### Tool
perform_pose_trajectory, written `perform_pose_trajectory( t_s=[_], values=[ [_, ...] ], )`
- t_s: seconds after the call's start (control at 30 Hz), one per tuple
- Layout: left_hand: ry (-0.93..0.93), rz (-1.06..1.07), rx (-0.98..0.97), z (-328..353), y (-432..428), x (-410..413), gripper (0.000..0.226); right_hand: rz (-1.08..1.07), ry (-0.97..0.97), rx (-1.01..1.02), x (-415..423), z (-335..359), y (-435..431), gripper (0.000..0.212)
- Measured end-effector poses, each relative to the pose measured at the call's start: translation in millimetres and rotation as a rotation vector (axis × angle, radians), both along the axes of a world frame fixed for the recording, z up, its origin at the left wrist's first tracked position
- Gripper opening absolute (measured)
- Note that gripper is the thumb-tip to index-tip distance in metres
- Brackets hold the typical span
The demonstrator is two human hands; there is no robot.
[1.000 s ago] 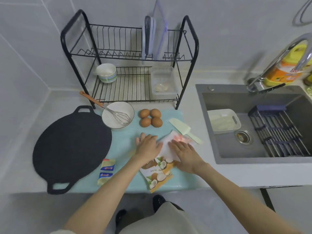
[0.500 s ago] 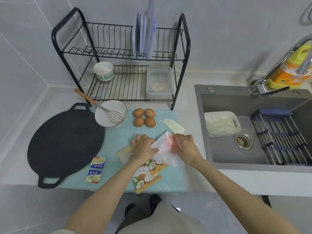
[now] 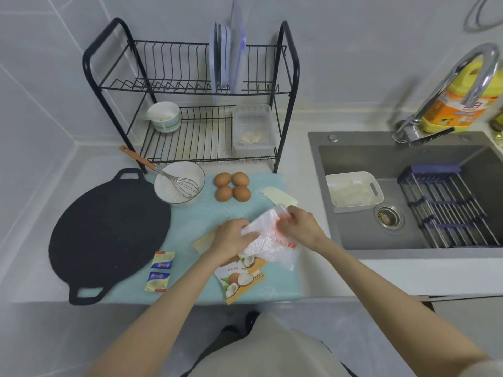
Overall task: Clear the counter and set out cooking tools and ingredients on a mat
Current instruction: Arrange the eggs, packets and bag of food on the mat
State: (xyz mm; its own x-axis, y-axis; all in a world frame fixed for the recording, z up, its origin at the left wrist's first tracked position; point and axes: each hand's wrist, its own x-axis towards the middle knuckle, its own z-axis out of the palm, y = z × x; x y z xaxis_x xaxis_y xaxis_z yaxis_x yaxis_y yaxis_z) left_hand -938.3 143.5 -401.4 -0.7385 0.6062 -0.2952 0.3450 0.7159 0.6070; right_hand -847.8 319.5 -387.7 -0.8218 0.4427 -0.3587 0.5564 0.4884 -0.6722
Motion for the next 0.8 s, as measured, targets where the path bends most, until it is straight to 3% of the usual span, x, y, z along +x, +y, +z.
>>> perform_pose_trajectory(
  t_s=[0.1,0.17,0.43,0.57,0.67,0.8],
  values=[
    [-0.17,-0.054,0.081,5.7,7.8,5.3,0.021,-0.014,-0.031,0.132,9.8,6.2,3.3,0.021],
    [-0.237,-0.076,0.086,9.4,14.0,11.3,0.026,-0.016,-0.071,0.198,16.7,9.0,6.7,0.023],
    [-0.231,-0.207,0.019,0.1,35.2,33.0,0.011,-0.012,-0.342,0.285,60.4,-6.3,27.2,0.016],
    [-0.158,-0.233,0.03,0.9,34.7,34.4,0.018,-0.055,-0.299,0.319,68.8,-19.9,33.4,0.012],
    [-0.127,-0.183,0.091,5.7,27.6,29.1,0.021,-0.019,-0.205,0.372,66.9,-24.4,33.0,0.036],
    [-0.076,-0.054,0.162,9.5,8.8,16.6,0.024,0.051,-0.035,0.365,51.8,-21.3,21.1,0.042]
  ],
)
